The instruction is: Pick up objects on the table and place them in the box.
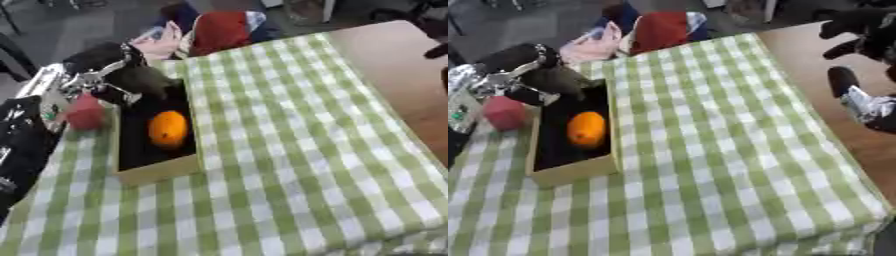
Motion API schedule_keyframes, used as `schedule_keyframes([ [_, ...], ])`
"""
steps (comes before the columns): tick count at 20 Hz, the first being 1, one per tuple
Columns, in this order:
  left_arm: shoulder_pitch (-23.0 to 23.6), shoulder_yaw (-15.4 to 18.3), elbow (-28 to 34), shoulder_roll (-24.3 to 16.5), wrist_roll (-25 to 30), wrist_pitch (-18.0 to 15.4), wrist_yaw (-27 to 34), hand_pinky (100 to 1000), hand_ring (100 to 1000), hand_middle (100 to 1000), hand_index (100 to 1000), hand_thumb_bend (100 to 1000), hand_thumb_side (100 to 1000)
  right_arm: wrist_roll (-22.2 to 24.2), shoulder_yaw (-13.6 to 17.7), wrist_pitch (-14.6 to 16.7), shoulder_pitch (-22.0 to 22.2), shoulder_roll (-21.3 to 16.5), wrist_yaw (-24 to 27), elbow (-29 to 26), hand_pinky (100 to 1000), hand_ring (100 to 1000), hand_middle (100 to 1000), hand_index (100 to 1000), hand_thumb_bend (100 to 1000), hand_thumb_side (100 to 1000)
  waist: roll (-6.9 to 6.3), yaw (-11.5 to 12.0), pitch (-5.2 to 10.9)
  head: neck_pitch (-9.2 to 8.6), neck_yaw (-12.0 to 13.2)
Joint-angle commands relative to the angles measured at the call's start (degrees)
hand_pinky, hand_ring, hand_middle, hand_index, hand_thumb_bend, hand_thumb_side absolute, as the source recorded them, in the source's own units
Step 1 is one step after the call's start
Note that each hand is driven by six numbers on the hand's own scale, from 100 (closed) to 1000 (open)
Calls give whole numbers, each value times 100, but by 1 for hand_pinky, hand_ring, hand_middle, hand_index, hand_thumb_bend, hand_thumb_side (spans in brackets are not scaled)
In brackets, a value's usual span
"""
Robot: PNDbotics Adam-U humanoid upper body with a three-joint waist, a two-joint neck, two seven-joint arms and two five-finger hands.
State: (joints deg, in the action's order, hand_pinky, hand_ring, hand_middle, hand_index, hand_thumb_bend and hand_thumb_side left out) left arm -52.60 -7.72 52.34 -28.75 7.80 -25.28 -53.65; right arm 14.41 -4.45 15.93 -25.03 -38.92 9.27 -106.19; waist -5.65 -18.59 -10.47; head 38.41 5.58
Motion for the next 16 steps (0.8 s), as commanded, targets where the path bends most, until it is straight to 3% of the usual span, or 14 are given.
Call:
schedule_keyframes([
  [1,-157,105,-58,-111,-345,97,-231,621,560,528,636,196,100,47,19,17,-108,-55,-11,-106,710,877,723,876,147,282,35,-59,46,-101,36],
  [3,-152,106,-144,-113,-529,146,-408,624,569,537,644,215,100,53,22,27,-113,-42,-27,-102,710,877,723,875,146,285,37,-126,6,-112,38],
  [5,-145,101,-222,-136,-681,230,-610,646,604,580,697,310,100,55,30,40,-106,-34,-48,-95,710,877,723,874,141,281,46,-161,-28,-116,30],
  [7,-138,114,-280,-148,-809,350,-815,658,622,603,719,346,127,53,39,51,-95,-29,-66,-87,710,877,723,874,144,289,53,-172,-51,-123,25],
  [10,-119,149,-367,-152,-952,509,-1128,683,661,651,768,473,271,54,44,62,-88,-18,-83,-72,711,878,724,874,139,290,58,-169,-63,-120,20],
  [12,-99,169,-399,-171,-1001,563,-1321,713,708,705,799,692,496,74,42,83,-74,-12,-75,-66,716,882,728,877,117,292,69,-131,-58,-107,8],
  [16,-52,218,-330,-245,-1078,597,-1483,740,738,745,818,866,703,132,52,124,-32,-3,-49,-26,715,884,730,879,102,294,91,-33,-21,-76,-12],
])
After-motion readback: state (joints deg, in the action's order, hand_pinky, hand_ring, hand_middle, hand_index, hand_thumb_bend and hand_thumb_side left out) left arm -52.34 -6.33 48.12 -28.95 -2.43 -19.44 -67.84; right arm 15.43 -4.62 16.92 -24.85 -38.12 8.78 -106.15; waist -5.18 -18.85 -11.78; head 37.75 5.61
